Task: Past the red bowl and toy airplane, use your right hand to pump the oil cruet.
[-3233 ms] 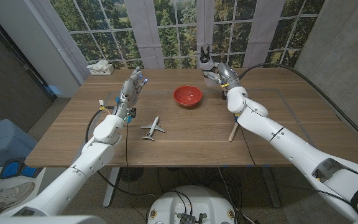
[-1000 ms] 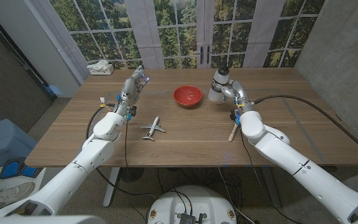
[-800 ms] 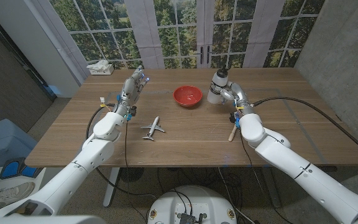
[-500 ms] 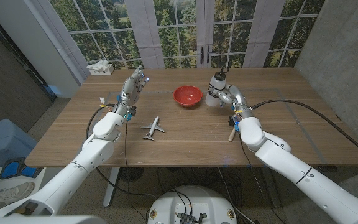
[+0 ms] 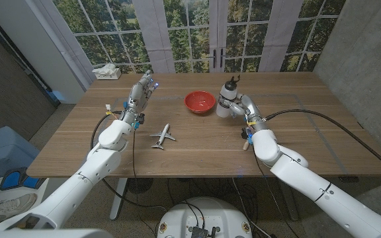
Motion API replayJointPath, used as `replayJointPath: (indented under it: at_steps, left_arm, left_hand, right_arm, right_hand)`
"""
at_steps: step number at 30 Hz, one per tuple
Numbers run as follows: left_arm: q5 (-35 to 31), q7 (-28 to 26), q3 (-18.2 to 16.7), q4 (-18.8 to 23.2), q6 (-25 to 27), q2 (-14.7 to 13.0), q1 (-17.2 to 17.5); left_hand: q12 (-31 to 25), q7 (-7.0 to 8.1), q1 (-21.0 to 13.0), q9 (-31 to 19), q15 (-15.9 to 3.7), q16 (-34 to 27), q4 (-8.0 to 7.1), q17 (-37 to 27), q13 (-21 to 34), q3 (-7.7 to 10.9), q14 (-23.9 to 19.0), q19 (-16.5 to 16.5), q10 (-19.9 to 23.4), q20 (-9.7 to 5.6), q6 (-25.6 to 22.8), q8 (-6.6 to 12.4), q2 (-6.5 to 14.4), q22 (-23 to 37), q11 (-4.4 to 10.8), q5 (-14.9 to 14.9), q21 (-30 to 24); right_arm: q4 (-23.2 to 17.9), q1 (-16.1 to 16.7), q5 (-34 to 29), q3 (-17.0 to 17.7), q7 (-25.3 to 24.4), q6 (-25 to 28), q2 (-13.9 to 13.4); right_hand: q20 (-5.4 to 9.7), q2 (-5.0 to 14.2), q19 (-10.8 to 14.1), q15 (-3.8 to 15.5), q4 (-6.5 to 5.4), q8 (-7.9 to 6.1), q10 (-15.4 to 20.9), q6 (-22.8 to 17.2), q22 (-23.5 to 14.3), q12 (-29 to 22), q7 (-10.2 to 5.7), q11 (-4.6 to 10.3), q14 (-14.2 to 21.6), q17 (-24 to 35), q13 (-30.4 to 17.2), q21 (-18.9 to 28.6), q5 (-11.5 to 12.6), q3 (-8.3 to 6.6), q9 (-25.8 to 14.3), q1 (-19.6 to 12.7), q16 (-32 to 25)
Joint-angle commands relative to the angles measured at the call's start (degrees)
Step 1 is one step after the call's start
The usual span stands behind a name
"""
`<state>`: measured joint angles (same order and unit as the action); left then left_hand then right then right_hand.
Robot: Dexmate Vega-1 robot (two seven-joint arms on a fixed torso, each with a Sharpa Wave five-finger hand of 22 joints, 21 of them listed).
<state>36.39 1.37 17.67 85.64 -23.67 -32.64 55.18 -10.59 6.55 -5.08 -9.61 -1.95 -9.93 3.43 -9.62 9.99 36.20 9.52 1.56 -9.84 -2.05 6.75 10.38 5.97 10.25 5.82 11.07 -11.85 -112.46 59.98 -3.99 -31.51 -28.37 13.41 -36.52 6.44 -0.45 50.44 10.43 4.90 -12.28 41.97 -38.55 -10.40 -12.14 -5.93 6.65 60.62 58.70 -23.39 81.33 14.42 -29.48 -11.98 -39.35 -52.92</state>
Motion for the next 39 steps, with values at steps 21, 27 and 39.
replayJointPath:
  at_steps: [21,27,39]
  left_arm:
    - [-0.4,-0.7,0.2,0.5,0.9,0.0,-0.3]
    - [-0.5,-0.6,0.4,0.5,1.1,-0.1,-0.5]
    - [-0.5,-0.5,0.4,0.3,1.1,0.0,-0.6]
  left_hand:
    - [-0.1,0.43,-0.7,-0.2,-4.72,-0.2,0.01,0.0,0.1,-0.15,3.6,0.2,-1.7,-1.24,-0.2,0.17,3.8,0.2,0.51,0.0,0.2]
    - [-0.1,0.45,-0.7,-0.2,-4.74,-0.2,0.03,0.0,0.1,-0.18,3.6,0.3,-1.7,-1.25,-0.2,0.16,3.8,0.2,0.43,0.0,0.2]
    - [-0.1,0.56,-0.7,-0.2,-4.72,-0.2,0.06,0.0,0.1,-0.21,3.5,0.3,-1.6,-1.21,-0.2,0.18,3.8,0.2,0.39,0.0,0.2]
  right_arm:
    - [5.6,0.2,-8.9,-3.8,-2.6,-0.3,1.6]
    - [6.6,0.0,-10.2,-4.5,-2.8,0.0,1.9]
    - [7.7,-0.6,-12.8,-5.9,-3.3,2.6,2.7]
  right_hand:
    - [4.77,-0.09,0.6,1.72,-0.15,0.08,0.1,-0.3,0.0,-0.3,0.02,-0.15,1.1,0.4,0.2,-0.7,0.2,0.67,0.1,0.9,1.7]
    - [4.68,-0.32,0.4,1.71,-0.13,0.09,0.1,-0.3,-0.1,-0.3,-0.02,-0.04,1.1,0.4,0.2,-0.7,0.2,0.85,0.1,1.1,2.0]
    - [4.6,-0.5,0.3,1.72,-0.1,0.17,0.0,-0.1,-0.1,-0.3,-0.39,0.1,1.1,0.6,0.2,-0.9,0.3,1.01,0.1,1.2,2.6]
